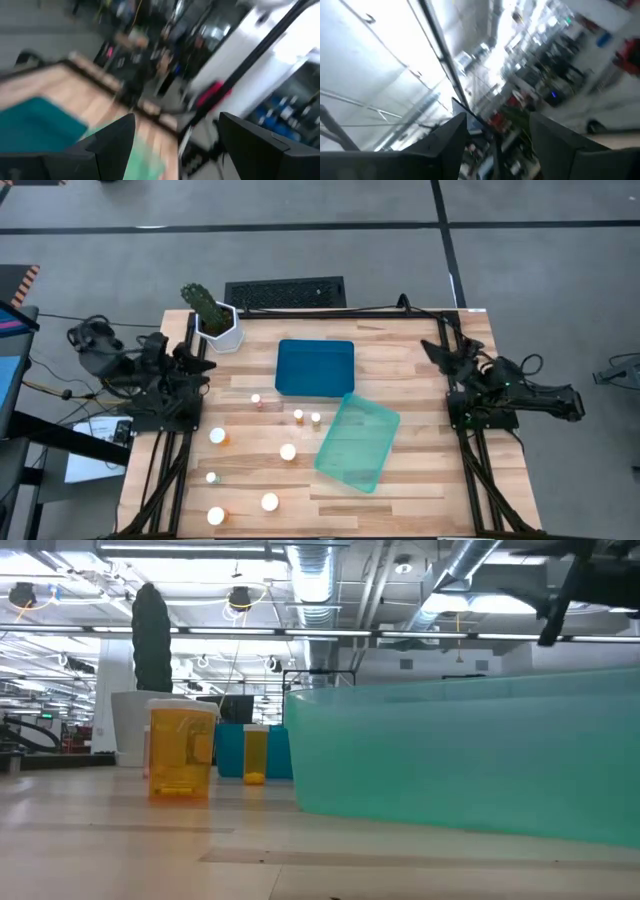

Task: Pick and place medicine bottles into bin by pill shape (circle, oval)
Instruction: Put the large orange pill bottle into the blue bin

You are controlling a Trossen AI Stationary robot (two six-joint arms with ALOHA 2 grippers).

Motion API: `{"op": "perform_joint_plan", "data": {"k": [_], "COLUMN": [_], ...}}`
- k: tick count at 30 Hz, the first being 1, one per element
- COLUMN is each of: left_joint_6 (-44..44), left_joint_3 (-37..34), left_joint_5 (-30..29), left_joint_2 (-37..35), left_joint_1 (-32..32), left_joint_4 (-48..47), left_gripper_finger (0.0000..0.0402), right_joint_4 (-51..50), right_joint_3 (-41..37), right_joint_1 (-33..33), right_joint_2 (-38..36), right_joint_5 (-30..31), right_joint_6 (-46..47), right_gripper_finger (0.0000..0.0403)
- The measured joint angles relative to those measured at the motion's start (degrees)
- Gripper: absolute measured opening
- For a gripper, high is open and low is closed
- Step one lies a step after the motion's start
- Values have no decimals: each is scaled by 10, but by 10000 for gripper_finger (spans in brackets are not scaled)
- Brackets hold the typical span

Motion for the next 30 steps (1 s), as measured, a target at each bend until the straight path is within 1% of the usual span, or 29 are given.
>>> {"op": "perform_joint_plan", "data": {"k": [3, 5, 7, 10, 12, 14, 17, 22, 25, 30], "left_joint_6": [-76, -114, -149, -188, -217, -245, -261, -254, -263, -257], "left_joint_3": [101, 156, 199, 237, 241, 233, 208, 145, 102, 29], "left_joint_5": [29, 58, 82, 113, 136, 170, 213, 264, 279, 280], "left_joint_2": [62, 105, 145, 195, 220, 241, 270, 289, 288, 287], "left_joint_1": [0, 0, 0, 0, 0, 0, 0, 0, 0, 0], "left_joint_4": [-160, -256, -344, -446, -500, -536, -563, -538, -515, -471], "left_gripper_finger": [282, 282, 282, 282, 282, 282, 282, 302, 326, 359], "right_joint_4": [-14, -61, -134, -242, -310, -368, -410, -413, -413, -426], "right_joint_3": [24, 59, 103, 183, 239, 287, 343, 390, 398, 398], "right_joint_1": [2, 2, 2, 2, 2, 2, 2, 2, 2, 2], "right_joint_2": [0, 7, 24, 75, 120, 167, 230, 306, 335, 368], "right_joint_5": [-3, -12, -13, -13, -13, -14, -29, -62, -70, -89], "right_joint_6": [-40, -76, -107, -154, -179, -204, -231, -255, -256, -263], "right_gripper_finger": [224, 226, 232, 244, 252, 261, 275, 308, 330, 353]}}
